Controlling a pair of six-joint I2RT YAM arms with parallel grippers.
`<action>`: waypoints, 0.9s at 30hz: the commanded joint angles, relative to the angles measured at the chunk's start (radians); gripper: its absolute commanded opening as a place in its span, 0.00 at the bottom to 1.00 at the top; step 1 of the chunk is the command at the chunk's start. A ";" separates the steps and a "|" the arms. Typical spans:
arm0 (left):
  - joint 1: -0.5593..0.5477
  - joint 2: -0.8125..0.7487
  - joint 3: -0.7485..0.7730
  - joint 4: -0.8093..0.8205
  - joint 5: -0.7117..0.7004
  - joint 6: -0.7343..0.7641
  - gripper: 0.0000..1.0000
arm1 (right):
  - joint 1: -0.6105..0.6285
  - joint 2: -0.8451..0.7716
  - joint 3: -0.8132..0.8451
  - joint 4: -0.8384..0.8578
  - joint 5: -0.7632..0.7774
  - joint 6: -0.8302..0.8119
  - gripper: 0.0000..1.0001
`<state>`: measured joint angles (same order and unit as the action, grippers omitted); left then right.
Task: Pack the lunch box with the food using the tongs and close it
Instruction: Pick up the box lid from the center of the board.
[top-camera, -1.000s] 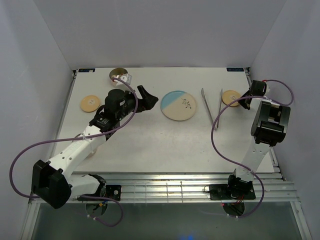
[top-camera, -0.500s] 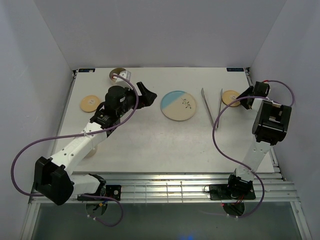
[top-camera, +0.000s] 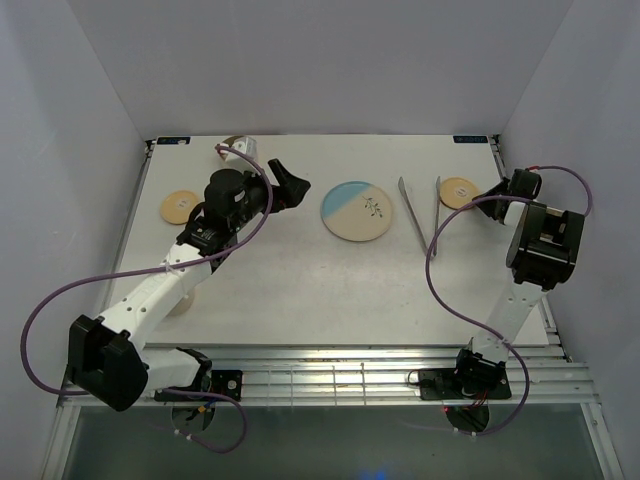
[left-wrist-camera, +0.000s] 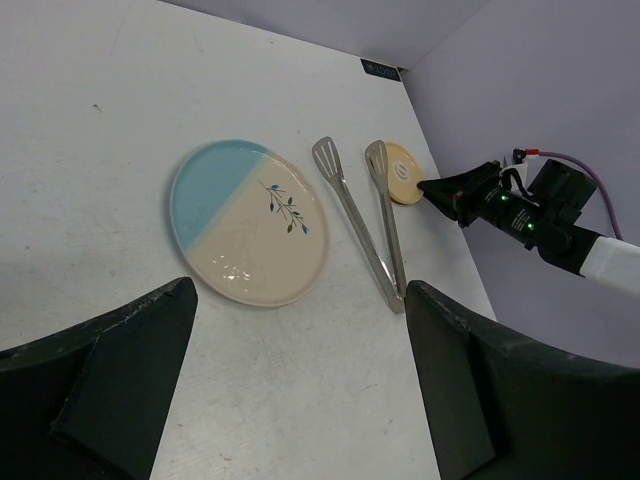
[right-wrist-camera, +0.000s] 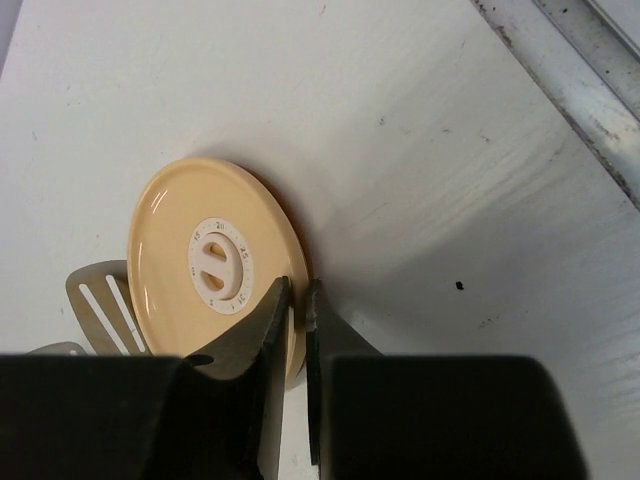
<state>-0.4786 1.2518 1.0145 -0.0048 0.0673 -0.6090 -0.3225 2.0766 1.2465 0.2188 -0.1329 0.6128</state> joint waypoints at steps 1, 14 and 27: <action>0.011 -0.028 0.016 0.023 0.000 0.011 0.95 | -0.043 0.004 -0.039 0.031 -0.007 0.050 0.08; 0.070 0.083 0.093 -0.014 -0.001 0.014 0.95 | -0.061 -0.167 -0.090 0.059 0.033 0.054 0.08; 0.383 0.447 0.445 -0.188 0.068 0.011 0.93 | -0.062 -0.345 -0.137 0.068 0.064 0.038 0.08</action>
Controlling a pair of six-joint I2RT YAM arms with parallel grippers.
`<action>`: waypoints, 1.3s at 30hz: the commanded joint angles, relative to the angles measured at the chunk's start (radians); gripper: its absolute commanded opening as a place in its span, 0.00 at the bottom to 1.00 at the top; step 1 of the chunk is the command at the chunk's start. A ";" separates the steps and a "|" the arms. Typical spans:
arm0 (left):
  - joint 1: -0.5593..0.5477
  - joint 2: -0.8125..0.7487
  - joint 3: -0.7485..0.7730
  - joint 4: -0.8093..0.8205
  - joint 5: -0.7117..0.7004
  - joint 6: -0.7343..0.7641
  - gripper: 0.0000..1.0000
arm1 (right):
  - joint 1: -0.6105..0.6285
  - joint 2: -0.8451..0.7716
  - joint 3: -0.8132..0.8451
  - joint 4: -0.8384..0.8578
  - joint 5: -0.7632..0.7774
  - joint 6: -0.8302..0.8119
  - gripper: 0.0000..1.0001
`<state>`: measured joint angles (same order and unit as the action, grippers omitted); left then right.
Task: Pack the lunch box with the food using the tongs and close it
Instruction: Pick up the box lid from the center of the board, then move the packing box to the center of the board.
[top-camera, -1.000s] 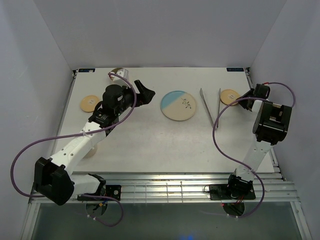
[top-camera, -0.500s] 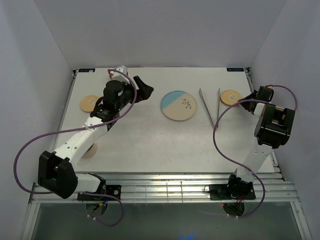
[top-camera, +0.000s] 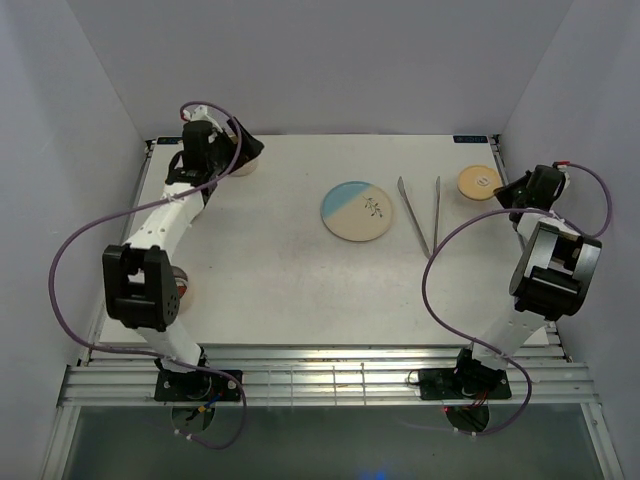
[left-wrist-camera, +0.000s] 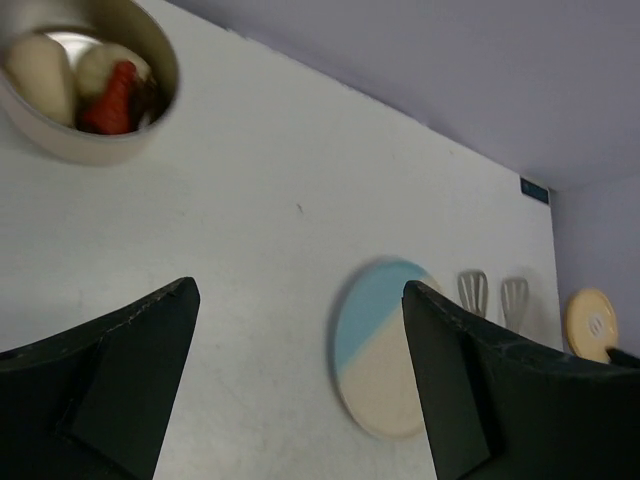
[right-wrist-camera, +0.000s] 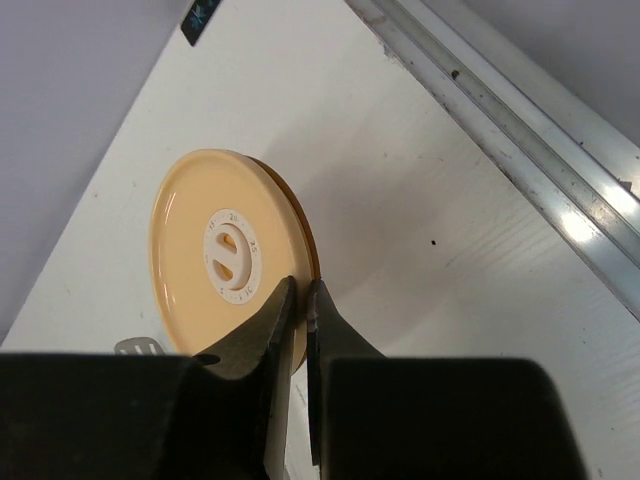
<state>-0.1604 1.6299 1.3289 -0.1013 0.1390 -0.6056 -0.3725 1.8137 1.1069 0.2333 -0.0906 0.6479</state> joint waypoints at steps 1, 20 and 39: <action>0.084 0.146 0.163 -0.101 -0.003 0.003 0.93 | -0.011 -0.094 -0.001 0.055 -0.007 0.006 0.08; 0.205 0.654 0.704 -0.307 -0.150 -0.002 0.82 | 0.371 -0.304 0.016 0.026 -0.187 -0.112 0.08; 0.202 0.742 0.671 -0.198 -0.019 -0.020 0.68 | 0.566 -0.355 0.001 0.020 -0.166 -0.168 0.08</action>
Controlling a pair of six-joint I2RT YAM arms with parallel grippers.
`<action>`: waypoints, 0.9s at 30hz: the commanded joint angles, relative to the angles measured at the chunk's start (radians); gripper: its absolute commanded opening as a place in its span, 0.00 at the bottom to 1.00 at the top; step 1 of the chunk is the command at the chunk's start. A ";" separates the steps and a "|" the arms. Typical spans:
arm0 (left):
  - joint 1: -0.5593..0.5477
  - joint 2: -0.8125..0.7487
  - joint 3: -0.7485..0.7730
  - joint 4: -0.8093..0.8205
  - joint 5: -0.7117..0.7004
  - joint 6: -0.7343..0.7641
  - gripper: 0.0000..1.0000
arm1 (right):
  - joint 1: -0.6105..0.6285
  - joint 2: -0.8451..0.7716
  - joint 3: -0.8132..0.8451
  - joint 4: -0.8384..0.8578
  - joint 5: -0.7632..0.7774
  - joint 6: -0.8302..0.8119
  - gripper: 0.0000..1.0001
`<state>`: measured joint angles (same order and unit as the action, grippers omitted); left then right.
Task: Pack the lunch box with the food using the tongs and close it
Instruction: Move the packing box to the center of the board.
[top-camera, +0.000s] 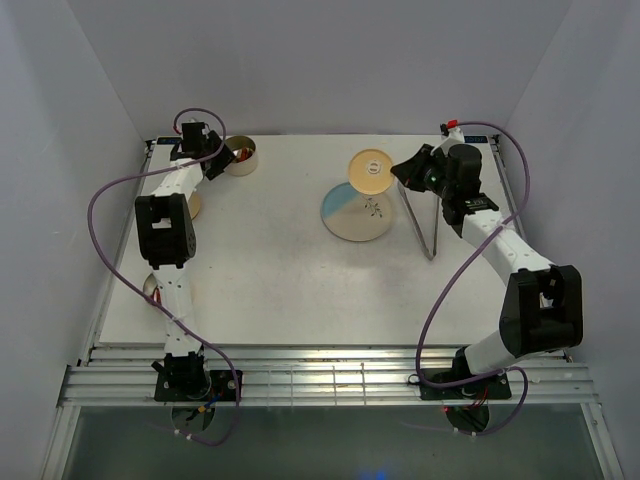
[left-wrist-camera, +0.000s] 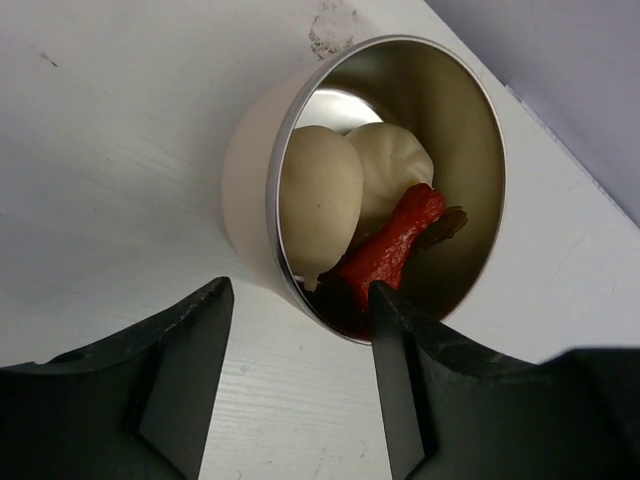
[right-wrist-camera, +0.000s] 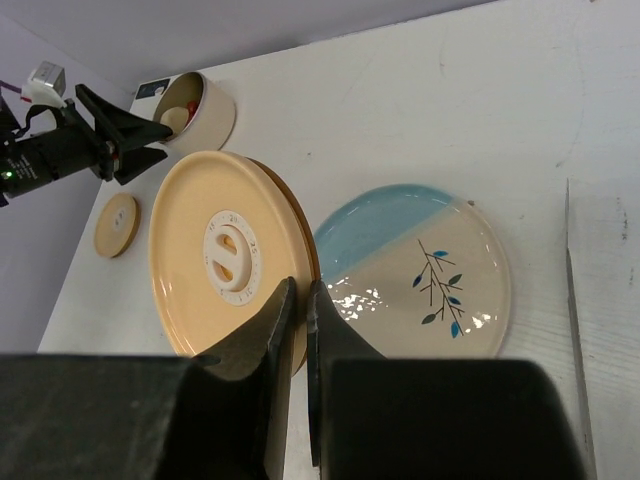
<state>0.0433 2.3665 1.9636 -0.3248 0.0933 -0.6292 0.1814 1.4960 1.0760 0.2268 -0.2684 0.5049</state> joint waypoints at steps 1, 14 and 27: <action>-0.002 0.010 0.038 0.032 0.039 0.005 0.66 | 0.015 -0.036 0.033 0.023 0.014 -0.026 0.08; -0.002 0.016 0.027 0.041 0.109 0.043 0.22 | 0.046 -0.036 0.055 -0.001 0.018 -0.048 0.08; -0.198 -0.470 -0.509 -0.036 0.030 0.166 0.02 | 0.236 -0.147 -0.031 -0.104 0.023 -0.072 0.08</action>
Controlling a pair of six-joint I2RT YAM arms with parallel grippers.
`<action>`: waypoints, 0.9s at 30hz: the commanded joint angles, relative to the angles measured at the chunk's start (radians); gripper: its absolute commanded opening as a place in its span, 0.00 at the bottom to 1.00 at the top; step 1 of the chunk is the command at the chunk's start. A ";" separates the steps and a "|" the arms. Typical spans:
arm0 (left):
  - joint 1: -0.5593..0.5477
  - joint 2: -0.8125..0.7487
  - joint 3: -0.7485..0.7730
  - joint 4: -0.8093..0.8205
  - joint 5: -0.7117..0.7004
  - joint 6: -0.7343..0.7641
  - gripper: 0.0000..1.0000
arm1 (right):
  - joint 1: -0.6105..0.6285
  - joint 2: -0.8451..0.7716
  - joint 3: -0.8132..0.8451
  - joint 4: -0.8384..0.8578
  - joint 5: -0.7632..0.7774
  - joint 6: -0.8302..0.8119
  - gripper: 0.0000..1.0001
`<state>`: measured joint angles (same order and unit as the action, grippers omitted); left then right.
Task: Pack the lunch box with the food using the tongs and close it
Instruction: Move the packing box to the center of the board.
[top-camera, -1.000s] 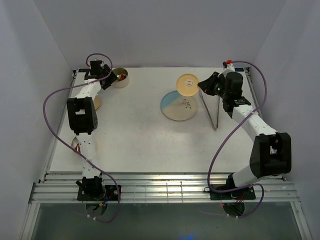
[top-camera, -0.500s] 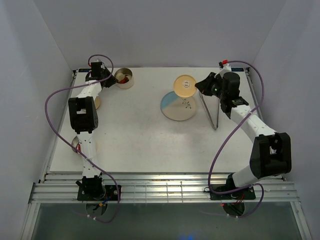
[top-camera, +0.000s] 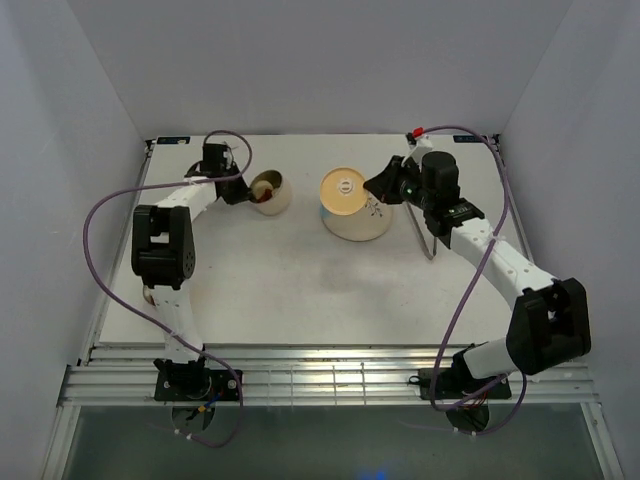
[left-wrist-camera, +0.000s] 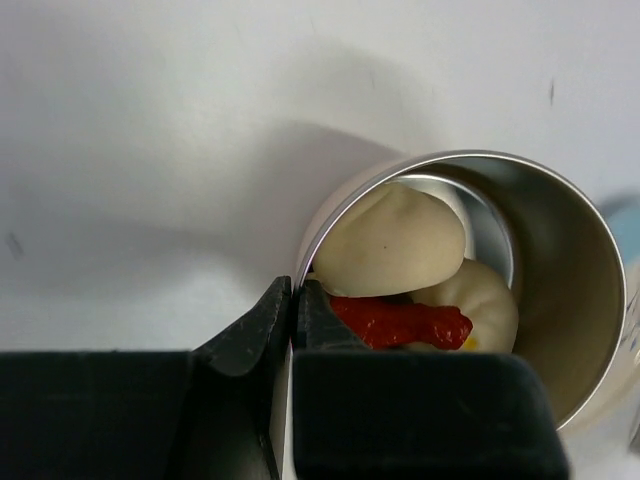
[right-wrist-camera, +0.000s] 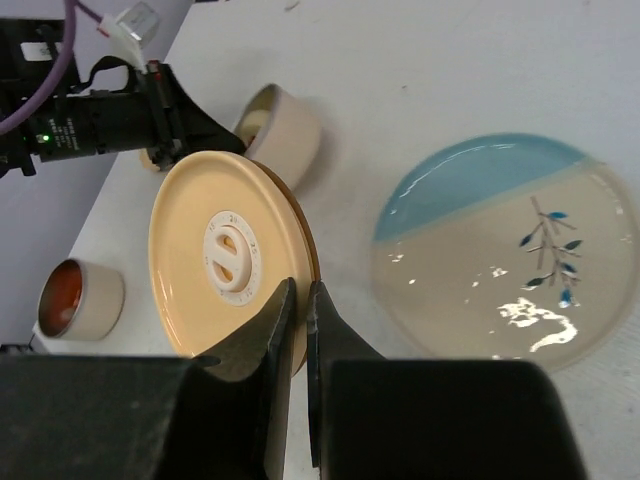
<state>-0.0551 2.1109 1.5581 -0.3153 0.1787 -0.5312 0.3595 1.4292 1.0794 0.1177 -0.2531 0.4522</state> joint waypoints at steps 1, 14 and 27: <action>-0.142 -0.254 -0.133 -0.063 -0.103 0.076 0.02 | 0.070 -0.093 -0.050 0.002 0.012 -0.018 0.08; -0.431 -0.722 -0.542 -0.162 -0.329 0.013 0.00 | 0.262 -0.322 -0.377 -0.003 0.115 -0.004 0.08; -0.526 -0.760 -0.714 -0.088 -0.401 -0.062 0.00 | 0.343 -0.382 -0.435 0.005 0.167 0.037 0.08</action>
<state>-0.5594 1.3785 0.8417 -0.4816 -0.1913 -0.5598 0.6804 1.0431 0.6228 0.0765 -0.1169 0.4721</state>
